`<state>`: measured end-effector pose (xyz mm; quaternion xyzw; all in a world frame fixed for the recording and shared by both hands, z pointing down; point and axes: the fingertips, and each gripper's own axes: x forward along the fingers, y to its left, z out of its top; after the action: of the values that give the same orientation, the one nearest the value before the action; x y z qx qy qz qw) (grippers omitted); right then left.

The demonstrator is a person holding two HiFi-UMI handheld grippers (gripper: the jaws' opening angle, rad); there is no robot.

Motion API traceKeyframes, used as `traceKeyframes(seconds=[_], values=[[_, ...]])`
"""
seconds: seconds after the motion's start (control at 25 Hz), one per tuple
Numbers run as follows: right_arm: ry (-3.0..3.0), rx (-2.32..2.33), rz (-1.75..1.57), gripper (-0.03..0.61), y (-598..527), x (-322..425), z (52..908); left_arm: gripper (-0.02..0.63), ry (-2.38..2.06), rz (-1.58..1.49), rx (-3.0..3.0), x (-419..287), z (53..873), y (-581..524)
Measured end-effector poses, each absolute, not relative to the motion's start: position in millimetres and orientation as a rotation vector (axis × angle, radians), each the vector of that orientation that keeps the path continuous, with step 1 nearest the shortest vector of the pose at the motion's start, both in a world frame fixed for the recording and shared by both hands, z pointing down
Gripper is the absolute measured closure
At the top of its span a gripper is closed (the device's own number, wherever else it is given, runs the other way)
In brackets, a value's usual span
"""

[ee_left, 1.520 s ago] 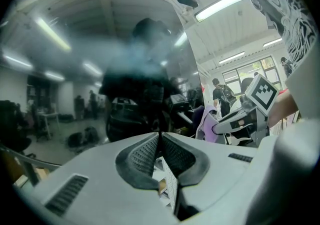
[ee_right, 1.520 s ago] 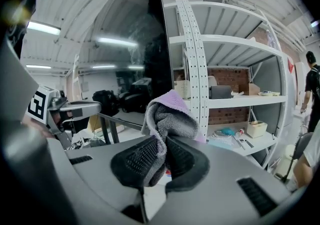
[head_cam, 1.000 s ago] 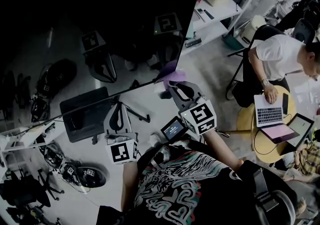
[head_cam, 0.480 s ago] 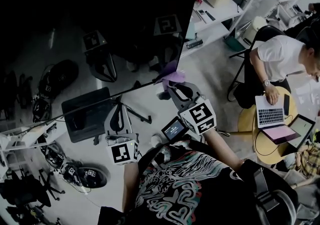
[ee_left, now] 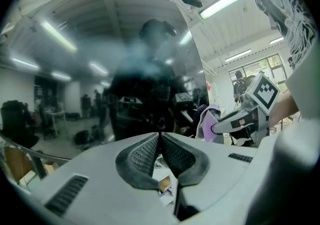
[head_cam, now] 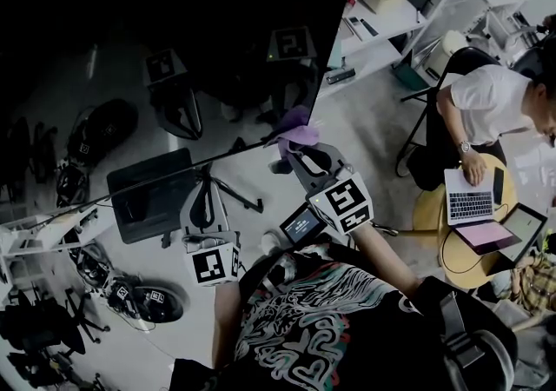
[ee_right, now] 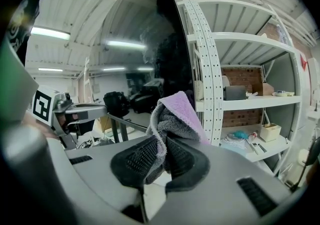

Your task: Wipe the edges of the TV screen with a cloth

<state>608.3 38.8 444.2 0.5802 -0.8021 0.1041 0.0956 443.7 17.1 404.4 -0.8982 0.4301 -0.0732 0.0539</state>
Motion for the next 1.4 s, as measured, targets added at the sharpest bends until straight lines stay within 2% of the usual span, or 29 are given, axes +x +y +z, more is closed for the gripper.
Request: traceKeyframes(seconds=[1.4], values=[[-2.508, 1.571, 0.278, 0.508, 31.1, 574.1, 442.4, 0.588, 1.576, -0.278, -2.639, 408.1, 412.2, 28.4]])
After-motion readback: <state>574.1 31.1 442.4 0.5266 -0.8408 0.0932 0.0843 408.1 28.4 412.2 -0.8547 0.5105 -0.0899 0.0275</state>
